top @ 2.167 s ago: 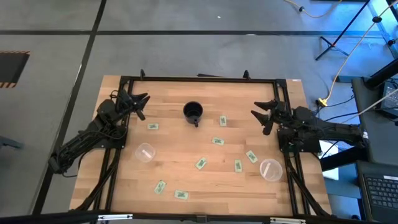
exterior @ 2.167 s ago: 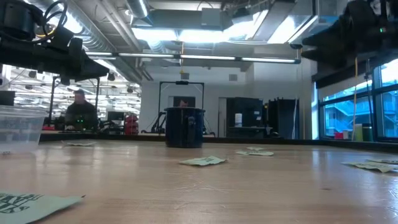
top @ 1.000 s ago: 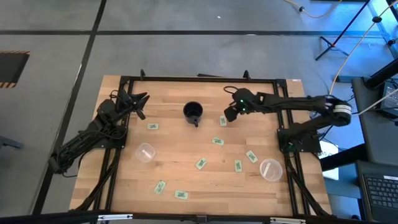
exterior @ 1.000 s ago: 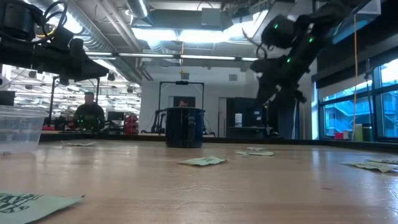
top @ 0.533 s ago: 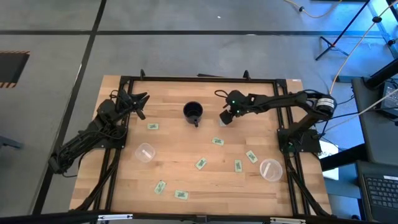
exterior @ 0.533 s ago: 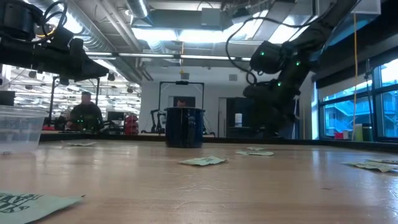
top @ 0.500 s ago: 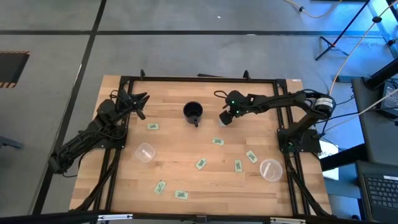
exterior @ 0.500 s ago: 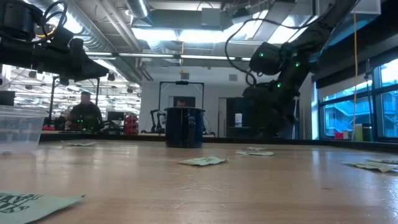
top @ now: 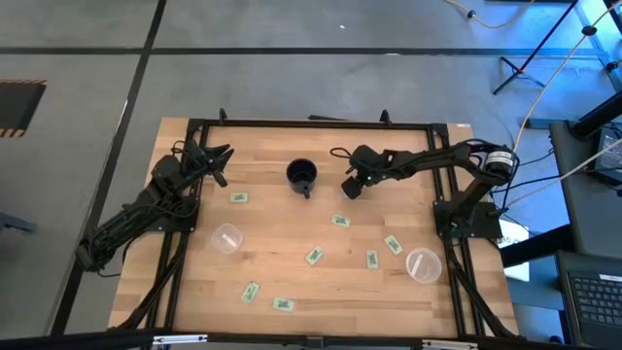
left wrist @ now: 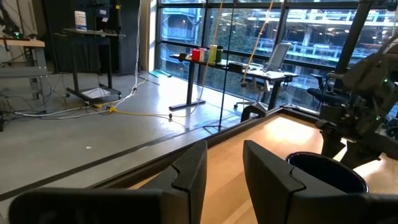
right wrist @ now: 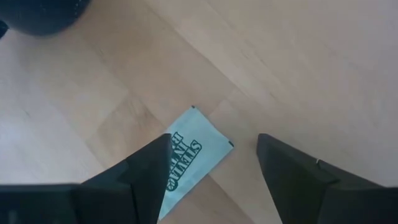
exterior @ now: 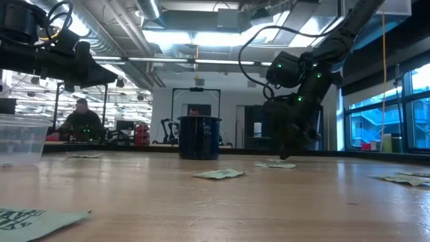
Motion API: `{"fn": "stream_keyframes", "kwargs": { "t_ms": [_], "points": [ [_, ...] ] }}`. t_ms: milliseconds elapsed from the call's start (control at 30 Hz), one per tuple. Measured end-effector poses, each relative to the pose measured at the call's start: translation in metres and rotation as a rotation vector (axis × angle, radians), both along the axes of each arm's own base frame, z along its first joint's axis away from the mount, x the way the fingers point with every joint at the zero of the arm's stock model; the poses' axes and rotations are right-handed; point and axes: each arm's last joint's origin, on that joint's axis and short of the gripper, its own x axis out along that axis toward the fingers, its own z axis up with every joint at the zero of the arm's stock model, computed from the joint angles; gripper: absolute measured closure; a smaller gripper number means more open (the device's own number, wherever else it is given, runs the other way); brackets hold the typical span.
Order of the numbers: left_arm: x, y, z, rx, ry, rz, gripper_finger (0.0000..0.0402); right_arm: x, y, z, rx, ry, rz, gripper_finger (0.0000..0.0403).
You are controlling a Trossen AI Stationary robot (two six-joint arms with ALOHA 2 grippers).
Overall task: Pick and place Stevia / Truvia into bins
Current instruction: Put the stevia packet into the right transparent container
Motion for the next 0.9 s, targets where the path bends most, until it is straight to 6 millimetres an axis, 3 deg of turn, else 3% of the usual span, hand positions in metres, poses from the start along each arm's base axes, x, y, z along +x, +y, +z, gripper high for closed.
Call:
{"fn": "stream_keyframes", "kwargs": {
  "t_ms": [567,900],
  "points": [
    [0.0,0.0,0.0,0.0,0.0,0.0,0.0302,-0.001,0.0048,-0.0024,-0.009,0.039,0.065,0.0229],
    [0.0,0.0,-0.0001,0.0,0.0,0.0,0.0302,-0.0027,0.0049,-0.0034,-0.014,0.058,0.057,0.0286]
  ]
}}
